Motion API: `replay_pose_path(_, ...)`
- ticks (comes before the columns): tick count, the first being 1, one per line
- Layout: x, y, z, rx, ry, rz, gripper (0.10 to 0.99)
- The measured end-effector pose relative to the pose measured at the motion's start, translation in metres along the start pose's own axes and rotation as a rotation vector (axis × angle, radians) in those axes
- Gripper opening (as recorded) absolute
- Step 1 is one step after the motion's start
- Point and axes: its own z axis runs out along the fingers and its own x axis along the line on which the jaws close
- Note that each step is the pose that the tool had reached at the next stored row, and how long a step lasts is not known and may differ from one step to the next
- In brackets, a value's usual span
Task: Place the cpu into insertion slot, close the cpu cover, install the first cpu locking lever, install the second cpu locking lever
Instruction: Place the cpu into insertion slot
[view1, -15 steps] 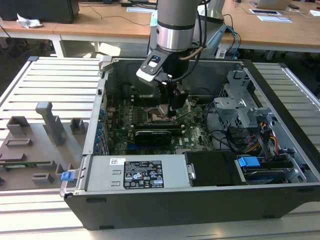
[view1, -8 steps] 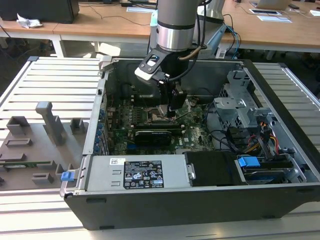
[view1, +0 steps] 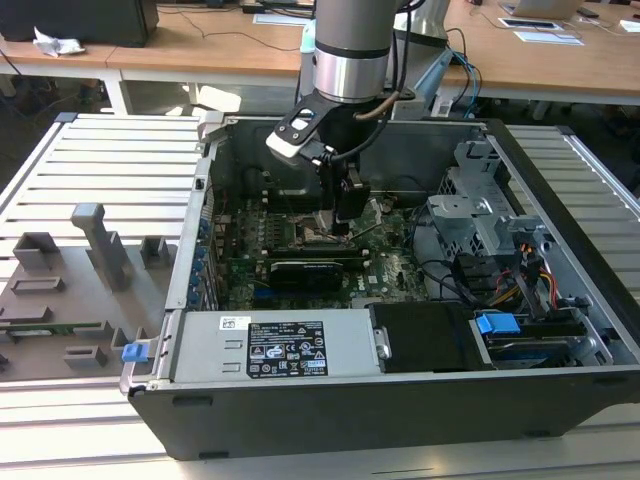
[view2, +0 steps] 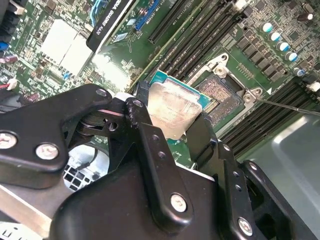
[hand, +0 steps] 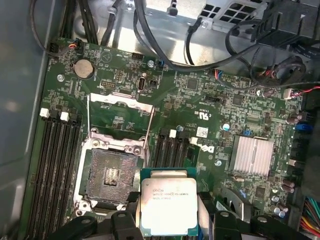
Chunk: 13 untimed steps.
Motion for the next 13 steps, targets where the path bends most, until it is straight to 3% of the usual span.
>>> replay_pose_path(13,0.0000,0.0000,0.0000,0.012,-0.0175,0.091,0.541)
